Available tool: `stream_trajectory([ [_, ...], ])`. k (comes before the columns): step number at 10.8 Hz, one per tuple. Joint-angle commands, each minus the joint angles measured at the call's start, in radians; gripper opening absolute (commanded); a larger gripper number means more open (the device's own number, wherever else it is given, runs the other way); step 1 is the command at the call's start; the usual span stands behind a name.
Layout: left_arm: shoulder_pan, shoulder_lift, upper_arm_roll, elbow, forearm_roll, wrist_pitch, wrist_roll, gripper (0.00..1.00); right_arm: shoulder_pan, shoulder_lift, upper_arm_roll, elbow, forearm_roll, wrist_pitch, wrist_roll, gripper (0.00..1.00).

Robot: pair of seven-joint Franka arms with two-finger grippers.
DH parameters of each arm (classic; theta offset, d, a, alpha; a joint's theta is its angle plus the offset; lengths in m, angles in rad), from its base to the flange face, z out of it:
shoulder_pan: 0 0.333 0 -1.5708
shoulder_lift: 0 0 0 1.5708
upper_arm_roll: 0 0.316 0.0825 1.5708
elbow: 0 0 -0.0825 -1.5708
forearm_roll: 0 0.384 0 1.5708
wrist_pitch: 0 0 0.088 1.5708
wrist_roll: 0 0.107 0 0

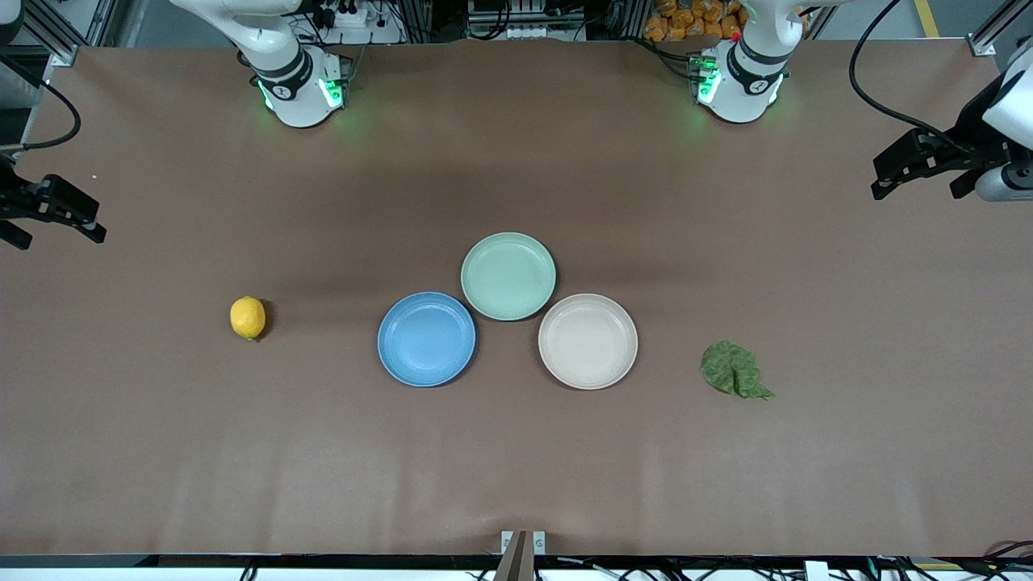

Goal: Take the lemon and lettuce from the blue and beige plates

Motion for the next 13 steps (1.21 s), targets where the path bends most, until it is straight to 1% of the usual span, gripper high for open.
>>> stream_trajectory([
  [1, 0.009, 0.01, -0.003, 0.027, -0.01, -0.023, 0.027, 1.0, 0.002, 0.009, 0.001, 0.06, -0.004, -0.043, 0.011, 1.0],
  [2, 0.009, 0.01, -0.003, 0.027, -0.01, -0.023, 0.027, 1.0, 0.011, 0.009, 0.001, 0.095, -0.018, -0.087, 0.011, 1.0],
  [5, 0.009, 0.01, -0.003, 0.027, -0.01, -0.023, 0.027, 1.0, 0.03, 0.004, -0.032, 0.135, -0.009, -0.135, 0.011, 1.0],
  [6, 0.009, 0.01, -0.003, 0.027, -0.01, -0.023, 0.027, 1.0, 0.036, 0.004, -0.032, 0.14, -0.018, -0.143, 0.013, 1.0],
  [8, 0.007, 0.01, -0.003, 0.027, -0.008, -0.023, 0.027, 1.0, 0.048, 0.007, -0.032, 0.141, -0.007, -0.18, 0.013, 1.0],
  [12, 0.007, 0.011, -0.003, 0.026, -0.008, -0.023, 0.025, 1.0, 0.091, 0.021, -0.042, 0.147, -0.011, -0.197, 0.042, 1.0],
  [13, 0.007, 0.011, -0.003, 0.027, -0.008, -0.023, 0.025, 1.0, 0.09, 0.024, -0.042, 0.151, -0.007, -0.23, 0.042, 1.0],
])
